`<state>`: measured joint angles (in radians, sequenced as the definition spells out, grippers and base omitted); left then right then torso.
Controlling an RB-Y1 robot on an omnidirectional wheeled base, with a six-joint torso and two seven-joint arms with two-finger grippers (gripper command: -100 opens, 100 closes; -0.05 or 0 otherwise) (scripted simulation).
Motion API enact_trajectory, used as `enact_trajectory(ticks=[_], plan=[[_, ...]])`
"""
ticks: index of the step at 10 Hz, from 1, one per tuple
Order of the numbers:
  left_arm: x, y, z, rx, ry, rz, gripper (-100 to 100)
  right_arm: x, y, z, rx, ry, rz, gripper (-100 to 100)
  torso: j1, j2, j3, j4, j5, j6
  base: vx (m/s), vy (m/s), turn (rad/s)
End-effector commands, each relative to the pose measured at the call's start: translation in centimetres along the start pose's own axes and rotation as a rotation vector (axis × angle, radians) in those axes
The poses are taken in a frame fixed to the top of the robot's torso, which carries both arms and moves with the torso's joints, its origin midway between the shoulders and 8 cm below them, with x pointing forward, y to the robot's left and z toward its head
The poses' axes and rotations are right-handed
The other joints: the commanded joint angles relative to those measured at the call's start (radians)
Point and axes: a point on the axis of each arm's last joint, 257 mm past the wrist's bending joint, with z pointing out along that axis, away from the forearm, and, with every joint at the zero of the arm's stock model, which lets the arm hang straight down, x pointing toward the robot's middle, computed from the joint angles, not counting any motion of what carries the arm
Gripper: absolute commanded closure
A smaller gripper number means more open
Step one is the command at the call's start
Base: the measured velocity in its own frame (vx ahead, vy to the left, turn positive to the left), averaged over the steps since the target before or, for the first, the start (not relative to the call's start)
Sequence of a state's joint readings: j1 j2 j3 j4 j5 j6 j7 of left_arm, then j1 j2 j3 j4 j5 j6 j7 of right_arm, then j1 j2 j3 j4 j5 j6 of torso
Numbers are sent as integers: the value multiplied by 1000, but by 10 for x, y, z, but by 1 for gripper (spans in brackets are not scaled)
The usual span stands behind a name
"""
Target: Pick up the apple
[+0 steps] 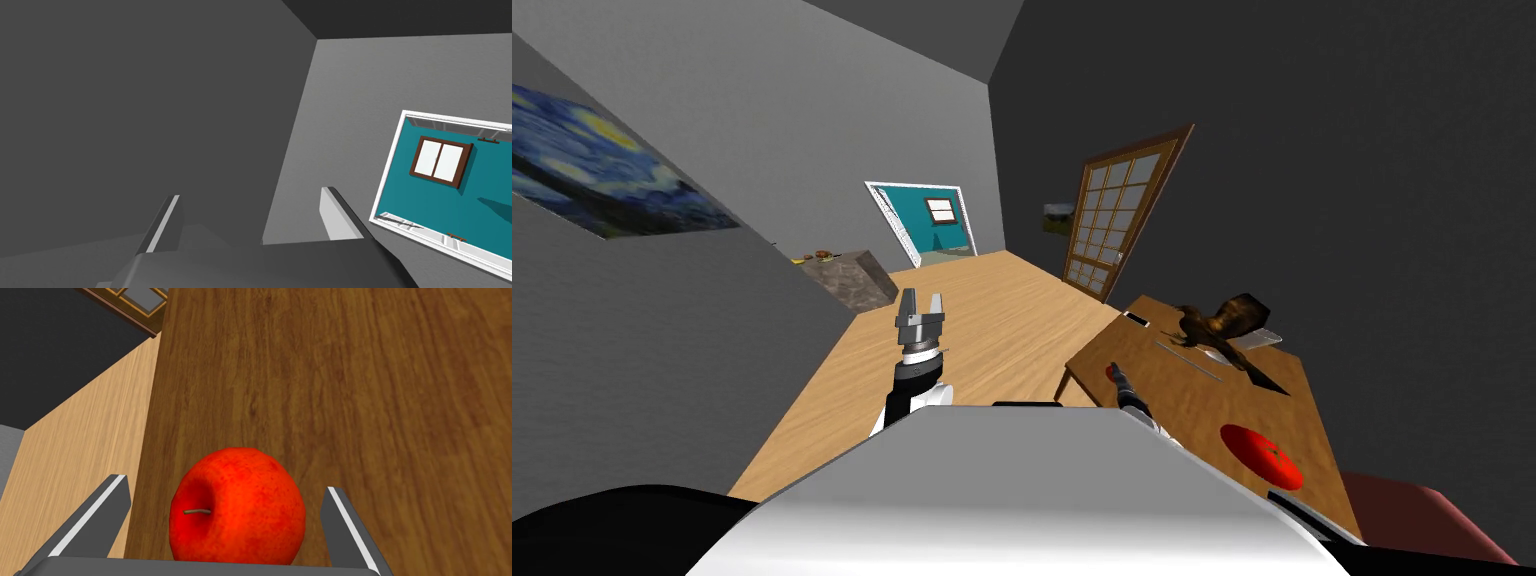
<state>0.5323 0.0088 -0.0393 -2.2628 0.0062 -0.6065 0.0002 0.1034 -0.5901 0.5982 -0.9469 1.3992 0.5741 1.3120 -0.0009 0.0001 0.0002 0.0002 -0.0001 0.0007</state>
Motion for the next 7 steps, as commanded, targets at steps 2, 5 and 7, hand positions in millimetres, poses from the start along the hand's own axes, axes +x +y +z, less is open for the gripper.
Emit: enact_trajectory(ticks=[2,5,7], plan=[[0,0,0,0,0,0,0,22,32,-10,-42,55,36,-100,0,-1,0,0,0,1,-8,-15,269],[0,0,0,0,0,0,0,48,71,-32,-96,122,81,-100,0,-1,0,0,0,1,-7,-15,338],[0,0,0,0,0,0,0,61,90,-45,-122,157,102,-100,0,-1,0,0,0,1,-7,-11,249]])
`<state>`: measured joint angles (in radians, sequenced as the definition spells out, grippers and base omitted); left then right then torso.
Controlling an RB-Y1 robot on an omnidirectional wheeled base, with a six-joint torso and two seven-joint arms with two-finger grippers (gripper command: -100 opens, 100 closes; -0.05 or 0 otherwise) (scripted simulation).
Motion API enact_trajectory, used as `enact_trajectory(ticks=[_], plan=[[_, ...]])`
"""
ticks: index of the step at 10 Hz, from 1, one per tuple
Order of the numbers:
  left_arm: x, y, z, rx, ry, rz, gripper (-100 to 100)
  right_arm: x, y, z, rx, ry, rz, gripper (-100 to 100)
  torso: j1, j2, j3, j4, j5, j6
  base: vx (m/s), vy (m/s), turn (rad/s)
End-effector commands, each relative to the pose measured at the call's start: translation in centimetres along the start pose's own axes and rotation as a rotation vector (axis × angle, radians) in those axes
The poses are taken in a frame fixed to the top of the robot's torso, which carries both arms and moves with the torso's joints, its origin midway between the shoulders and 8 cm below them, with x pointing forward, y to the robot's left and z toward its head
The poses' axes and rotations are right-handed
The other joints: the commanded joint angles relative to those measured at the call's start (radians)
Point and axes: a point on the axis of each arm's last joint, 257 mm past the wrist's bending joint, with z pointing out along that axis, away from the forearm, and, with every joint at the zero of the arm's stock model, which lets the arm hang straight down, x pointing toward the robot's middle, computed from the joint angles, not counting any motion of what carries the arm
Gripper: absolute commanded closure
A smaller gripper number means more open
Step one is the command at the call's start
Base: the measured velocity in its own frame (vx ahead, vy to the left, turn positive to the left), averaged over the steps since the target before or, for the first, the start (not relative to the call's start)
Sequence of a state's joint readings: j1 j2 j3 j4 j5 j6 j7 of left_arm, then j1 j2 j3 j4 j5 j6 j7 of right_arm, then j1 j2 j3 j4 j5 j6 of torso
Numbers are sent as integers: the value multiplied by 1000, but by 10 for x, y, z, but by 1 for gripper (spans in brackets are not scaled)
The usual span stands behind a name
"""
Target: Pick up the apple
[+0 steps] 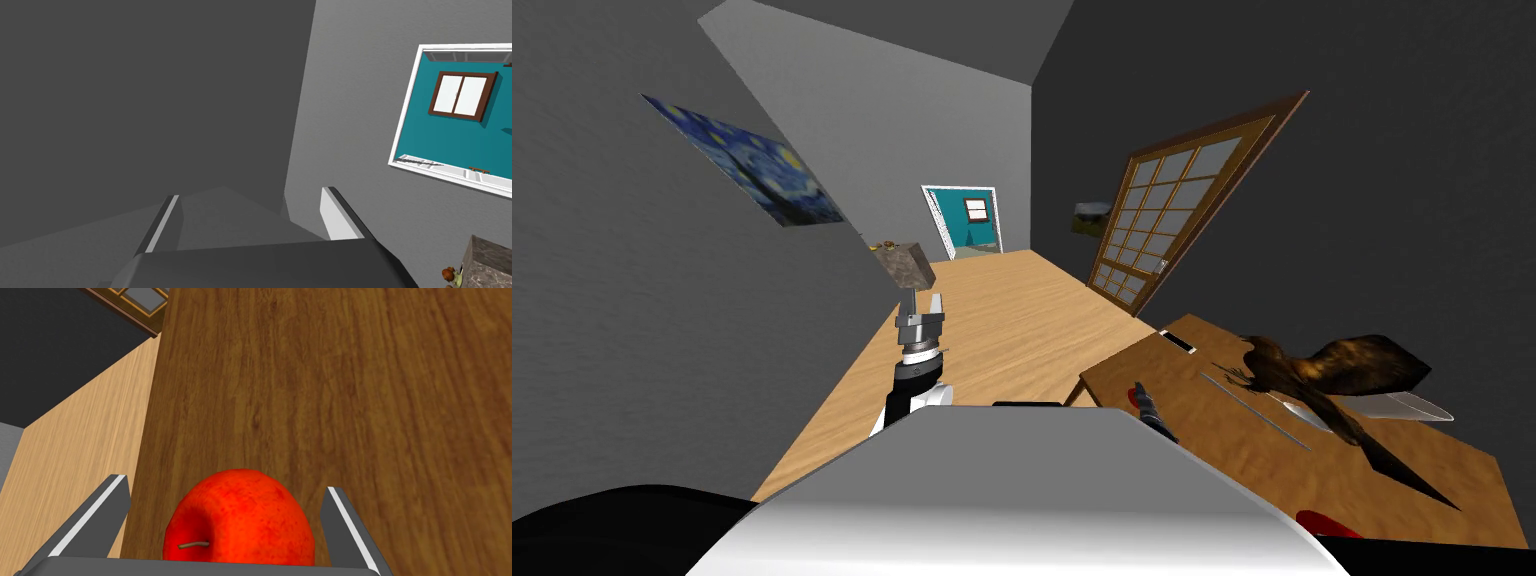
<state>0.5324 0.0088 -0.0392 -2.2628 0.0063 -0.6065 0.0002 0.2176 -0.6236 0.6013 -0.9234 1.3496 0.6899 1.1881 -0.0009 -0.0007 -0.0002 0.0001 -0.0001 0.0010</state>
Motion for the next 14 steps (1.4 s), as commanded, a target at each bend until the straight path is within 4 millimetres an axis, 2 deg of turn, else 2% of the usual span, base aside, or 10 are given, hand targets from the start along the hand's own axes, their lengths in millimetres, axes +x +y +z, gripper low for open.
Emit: enact_trajectory(ticks=[1,3,5,6,10,11,12,13,14], plan=[[0,0,0,0,0,0,0,9,7,-6,-13,19,14,-100,0,0,0,0,0,0,-5,-11,167],[0,0,0,0,0,0,0,42,41,-24,-59,91,53,-100,0,0,0,0,0,0,-10,-11,378],[0,0,0,0,0,0,0,38,40,-22,-58,84,53,-100,0,0,0,0,0,1,-7,-14,119],[0,0,0,0,0,0,0,38,40,-23,-58,87,52,100,0,-1,0,0,0,1,-3,-2,-14],[0,0,0,0,0,0,0,38,40,-23,-58,87,53,100,1,-1,-1,0,0,1,0,0,0],[0,0,0,0,0,0,0,38,40,-23,-58,87,52,0,1,-1,-1,0,0,1,0,0,0],[0,0,0,0,0,0,0,26,26,-15,-38,55,34,100,1,-1,0,0,0,1,8,8,-251],[0,0,0,0,0,0,0,26,26,-15,-38,55,34,100,2,-1,-1,0,0,2,12,17,-270],[0,0,0,0,0,0,0,9,7,-6,-13,19,14,100,2,-1,-1,-1,1,2,9,18,-404]])
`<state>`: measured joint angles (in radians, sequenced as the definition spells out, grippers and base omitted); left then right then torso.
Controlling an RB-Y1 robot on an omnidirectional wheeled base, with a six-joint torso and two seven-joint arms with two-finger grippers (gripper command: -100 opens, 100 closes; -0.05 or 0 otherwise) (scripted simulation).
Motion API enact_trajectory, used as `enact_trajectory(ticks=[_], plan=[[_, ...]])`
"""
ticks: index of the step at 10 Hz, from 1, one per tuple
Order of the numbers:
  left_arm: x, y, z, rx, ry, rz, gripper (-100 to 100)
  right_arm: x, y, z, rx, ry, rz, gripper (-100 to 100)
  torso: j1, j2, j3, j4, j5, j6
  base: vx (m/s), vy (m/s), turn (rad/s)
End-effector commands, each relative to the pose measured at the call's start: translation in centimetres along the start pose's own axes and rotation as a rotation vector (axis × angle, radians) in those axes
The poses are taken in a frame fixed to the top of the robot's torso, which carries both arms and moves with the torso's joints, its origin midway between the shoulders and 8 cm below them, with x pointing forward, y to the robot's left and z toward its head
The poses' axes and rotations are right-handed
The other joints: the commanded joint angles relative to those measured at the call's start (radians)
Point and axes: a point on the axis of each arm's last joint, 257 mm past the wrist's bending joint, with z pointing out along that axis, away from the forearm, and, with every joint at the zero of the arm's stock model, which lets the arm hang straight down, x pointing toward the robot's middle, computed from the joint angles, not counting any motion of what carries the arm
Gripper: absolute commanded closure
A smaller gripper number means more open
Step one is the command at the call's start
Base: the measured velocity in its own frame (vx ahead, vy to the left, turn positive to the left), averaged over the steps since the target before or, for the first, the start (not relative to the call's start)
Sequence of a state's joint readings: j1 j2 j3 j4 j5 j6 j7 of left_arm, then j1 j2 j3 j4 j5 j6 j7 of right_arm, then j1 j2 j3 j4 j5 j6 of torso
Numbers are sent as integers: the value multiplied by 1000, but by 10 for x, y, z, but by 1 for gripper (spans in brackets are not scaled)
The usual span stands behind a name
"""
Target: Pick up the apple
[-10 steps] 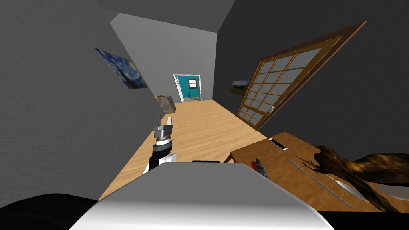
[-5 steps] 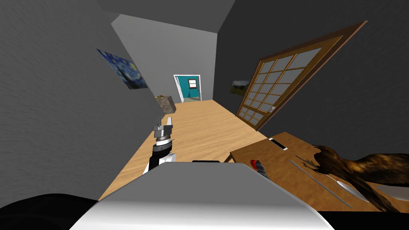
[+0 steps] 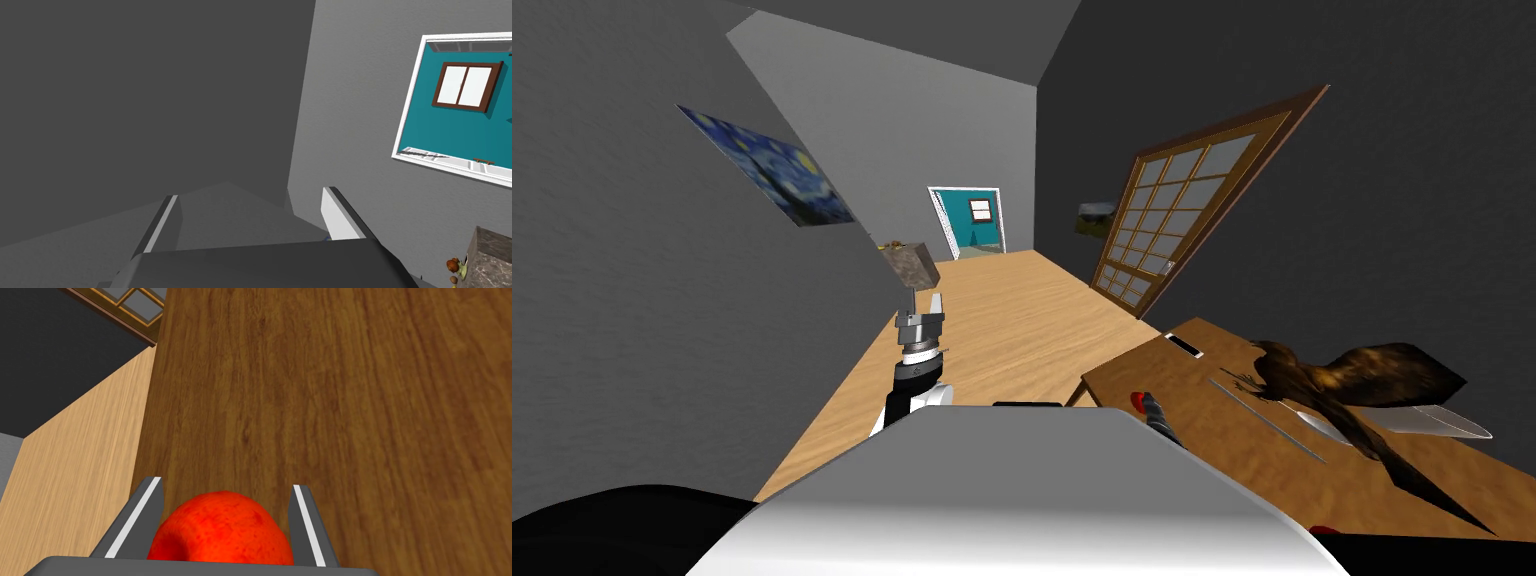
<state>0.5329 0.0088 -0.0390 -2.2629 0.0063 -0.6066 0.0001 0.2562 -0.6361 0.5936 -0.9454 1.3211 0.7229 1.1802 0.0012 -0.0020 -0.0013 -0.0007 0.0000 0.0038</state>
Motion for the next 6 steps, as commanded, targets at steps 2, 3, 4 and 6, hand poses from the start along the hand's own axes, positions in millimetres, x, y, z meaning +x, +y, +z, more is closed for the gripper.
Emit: enact_trajectory(ticks=[2,3,4,6], plan=[[0,0,0,0,0,0,0,-26,-27,9,36,-55,-30,100,0,0,0,0,0,-1,8,18,-310],[0,0,0,0,0,0,0,-43,-46,16,63,-89,-52,100,0,0,0,0,0,-1,10,7,-399],[0,0,0,0,0,0,0,-58,-56,18,78,-123,-80,100,0,0,0,0,0,0,14,16,-443],[0,0,0,0,0,0,0,-76,-82,25,116,-155,-101,100,0,-1,0,1,0,-2,5,13,-243]])
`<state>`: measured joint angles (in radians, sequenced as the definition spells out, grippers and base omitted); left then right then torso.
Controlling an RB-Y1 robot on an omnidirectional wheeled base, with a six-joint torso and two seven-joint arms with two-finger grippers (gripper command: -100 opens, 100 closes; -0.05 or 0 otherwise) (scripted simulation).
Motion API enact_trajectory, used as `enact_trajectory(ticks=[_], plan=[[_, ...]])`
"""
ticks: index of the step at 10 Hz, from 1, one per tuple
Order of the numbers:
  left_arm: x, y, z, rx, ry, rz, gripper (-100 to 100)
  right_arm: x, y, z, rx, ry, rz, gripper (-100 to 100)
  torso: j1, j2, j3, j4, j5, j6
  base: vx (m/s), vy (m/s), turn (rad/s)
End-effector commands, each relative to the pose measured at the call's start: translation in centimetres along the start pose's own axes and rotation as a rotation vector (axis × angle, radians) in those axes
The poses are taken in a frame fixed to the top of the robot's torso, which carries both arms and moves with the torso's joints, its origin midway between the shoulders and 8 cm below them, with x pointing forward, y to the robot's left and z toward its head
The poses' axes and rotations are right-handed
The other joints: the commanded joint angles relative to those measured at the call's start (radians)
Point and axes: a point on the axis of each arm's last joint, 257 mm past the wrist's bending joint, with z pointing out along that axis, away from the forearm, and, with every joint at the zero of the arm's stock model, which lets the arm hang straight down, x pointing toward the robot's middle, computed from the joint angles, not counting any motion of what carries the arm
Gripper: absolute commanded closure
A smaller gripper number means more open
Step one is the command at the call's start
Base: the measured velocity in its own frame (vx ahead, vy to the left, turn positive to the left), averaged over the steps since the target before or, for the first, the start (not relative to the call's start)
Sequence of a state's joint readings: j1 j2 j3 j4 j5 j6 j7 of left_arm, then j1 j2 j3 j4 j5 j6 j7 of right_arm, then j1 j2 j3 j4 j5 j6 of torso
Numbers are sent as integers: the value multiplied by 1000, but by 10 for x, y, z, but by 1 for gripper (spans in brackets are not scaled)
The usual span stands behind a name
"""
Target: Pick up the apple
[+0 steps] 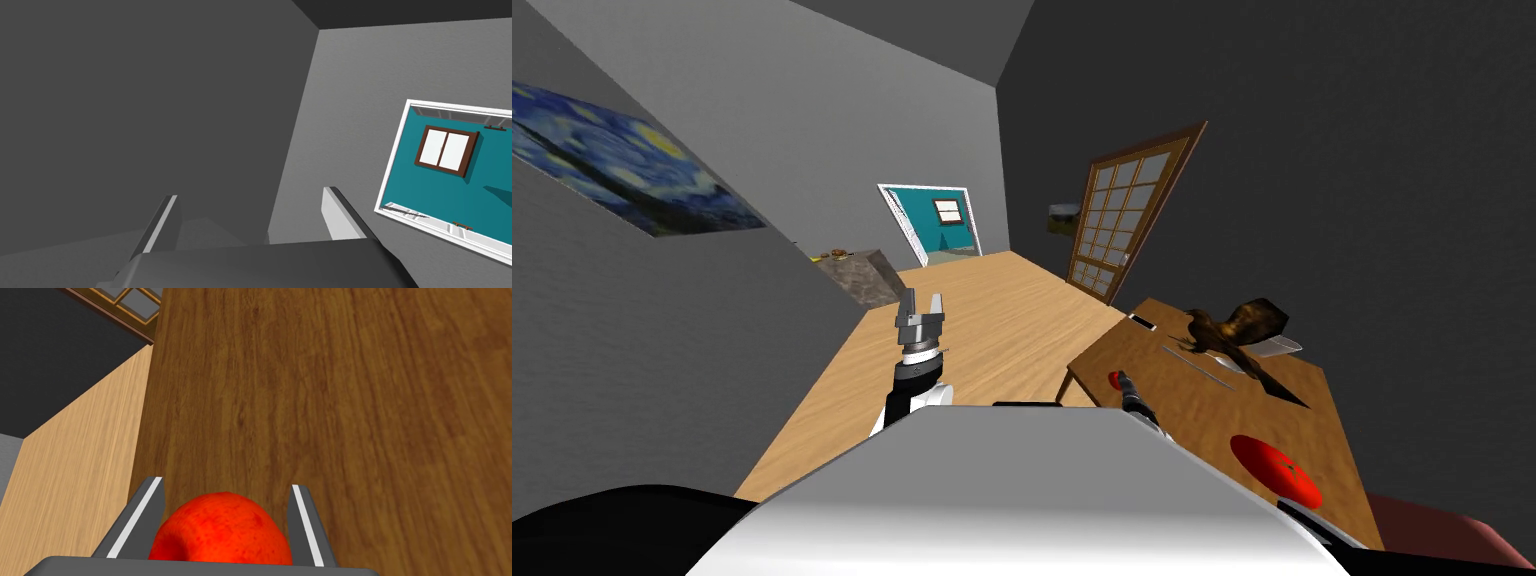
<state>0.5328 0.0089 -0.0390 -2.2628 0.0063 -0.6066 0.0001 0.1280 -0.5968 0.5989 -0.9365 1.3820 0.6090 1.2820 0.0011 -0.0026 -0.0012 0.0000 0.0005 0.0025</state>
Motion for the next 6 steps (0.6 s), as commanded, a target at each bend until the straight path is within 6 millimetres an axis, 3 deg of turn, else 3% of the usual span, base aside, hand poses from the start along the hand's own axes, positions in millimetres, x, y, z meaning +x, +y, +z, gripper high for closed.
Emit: enact_trajectory(ticks=[1,3,4,6], plan=[[0,0,0,0,0,0,0,-7,-9,6,16,-18,-16,100,0,0,0,0,0,0,6,13,-164],[0,0,0,0,0,0,0,-34,-48,21,70,-80,-70,100,0,0,0,0,0,0,6,12,-380],[0,0,0,0,0,0,0,-34,-50,21,73,-79,-69,100,0,0,0,0,0,0,4,19,-196],[0,0,0,0,0,0,0,-60,-91,32,130,-137,-129,100,0,1,0,0,0,0,8,17,-387]])
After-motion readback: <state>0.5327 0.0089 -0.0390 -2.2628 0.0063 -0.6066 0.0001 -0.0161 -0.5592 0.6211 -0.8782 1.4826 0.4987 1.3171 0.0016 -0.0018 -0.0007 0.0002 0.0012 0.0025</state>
